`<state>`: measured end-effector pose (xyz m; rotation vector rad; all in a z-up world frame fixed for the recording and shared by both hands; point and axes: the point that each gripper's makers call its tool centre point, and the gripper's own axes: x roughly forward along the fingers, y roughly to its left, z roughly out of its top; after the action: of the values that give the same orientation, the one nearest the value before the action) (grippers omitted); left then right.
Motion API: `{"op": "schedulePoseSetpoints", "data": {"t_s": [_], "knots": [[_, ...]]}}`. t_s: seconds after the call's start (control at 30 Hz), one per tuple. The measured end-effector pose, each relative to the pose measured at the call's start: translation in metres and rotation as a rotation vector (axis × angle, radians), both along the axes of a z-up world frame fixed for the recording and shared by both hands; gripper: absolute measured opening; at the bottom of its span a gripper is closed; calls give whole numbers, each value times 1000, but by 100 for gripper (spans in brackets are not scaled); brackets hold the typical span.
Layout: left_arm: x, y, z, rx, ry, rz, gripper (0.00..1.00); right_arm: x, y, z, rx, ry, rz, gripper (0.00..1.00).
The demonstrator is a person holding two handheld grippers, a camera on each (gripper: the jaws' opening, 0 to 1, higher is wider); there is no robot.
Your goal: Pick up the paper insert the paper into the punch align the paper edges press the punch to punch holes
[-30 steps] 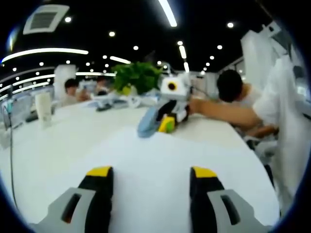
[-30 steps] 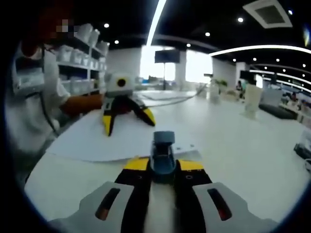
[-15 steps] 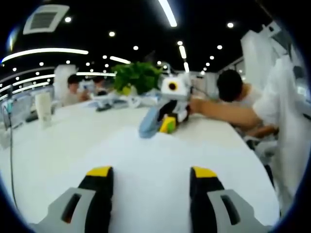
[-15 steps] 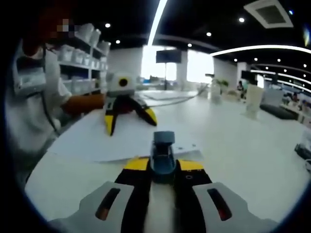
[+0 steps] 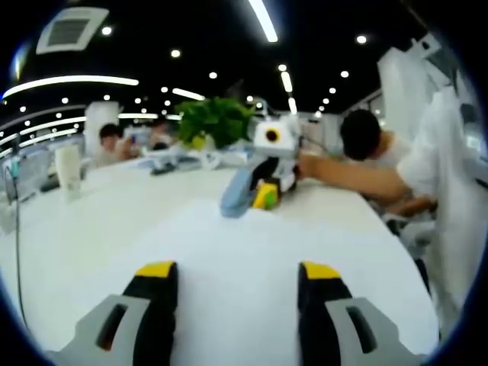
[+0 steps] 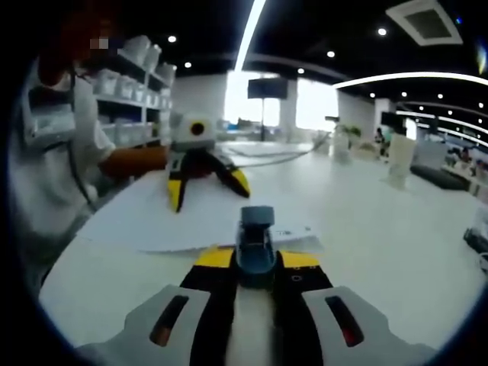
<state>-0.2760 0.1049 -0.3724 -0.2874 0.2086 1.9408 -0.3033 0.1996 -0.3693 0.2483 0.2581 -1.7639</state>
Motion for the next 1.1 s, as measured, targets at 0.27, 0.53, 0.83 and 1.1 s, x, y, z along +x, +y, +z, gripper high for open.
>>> {"op": "schedulePoseSetpoints", "data": {"t_s": [0.27,0.53,0.83,1.1], "knots": [[0,0,0,0,0,1,64,4,-1,0,0,2,15,23],[-1,0,0,0,0,3,64,7,-1,0,2,4,29,23],[0,0,0,0,0,2,64,10,-2,0,6,12,43,23],[-1,0,0,0,1,2,64,12,-2,0,7,17,53,23]]}}
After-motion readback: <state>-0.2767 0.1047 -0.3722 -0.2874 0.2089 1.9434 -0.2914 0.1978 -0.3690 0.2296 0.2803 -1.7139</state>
